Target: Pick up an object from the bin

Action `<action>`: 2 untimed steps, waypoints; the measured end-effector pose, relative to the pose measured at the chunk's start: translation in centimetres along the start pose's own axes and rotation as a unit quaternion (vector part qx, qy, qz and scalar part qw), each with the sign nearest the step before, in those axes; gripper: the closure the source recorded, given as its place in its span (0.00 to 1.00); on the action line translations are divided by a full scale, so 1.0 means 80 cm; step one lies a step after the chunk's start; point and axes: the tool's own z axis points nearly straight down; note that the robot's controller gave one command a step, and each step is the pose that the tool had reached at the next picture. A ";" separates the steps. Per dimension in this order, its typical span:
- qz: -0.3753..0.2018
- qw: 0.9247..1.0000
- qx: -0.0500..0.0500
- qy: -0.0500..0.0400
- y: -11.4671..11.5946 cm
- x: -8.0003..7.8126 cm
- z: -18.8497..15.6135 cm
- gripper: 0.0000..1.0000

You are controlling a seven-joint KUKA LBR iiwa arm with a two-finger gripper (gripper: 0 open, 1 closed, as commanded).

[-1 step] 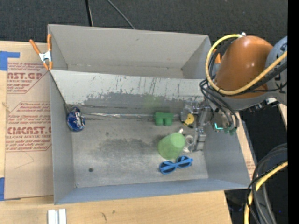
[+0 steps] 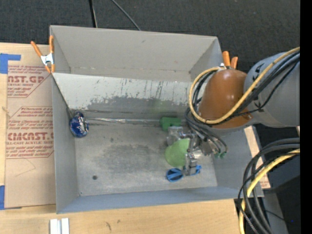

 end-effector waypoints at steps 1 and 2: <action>-0.216 0.976 0.001 -0.001 -0.008 0.011 0.054 0.00; -0.216 0.976 0.001 -0.002 -0.008 0.010 0.053 1.00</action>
Offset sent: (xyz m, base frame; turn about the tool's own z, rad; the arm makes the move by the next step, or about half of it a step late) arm -0.0065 -0.0087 -0.0417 -0.4354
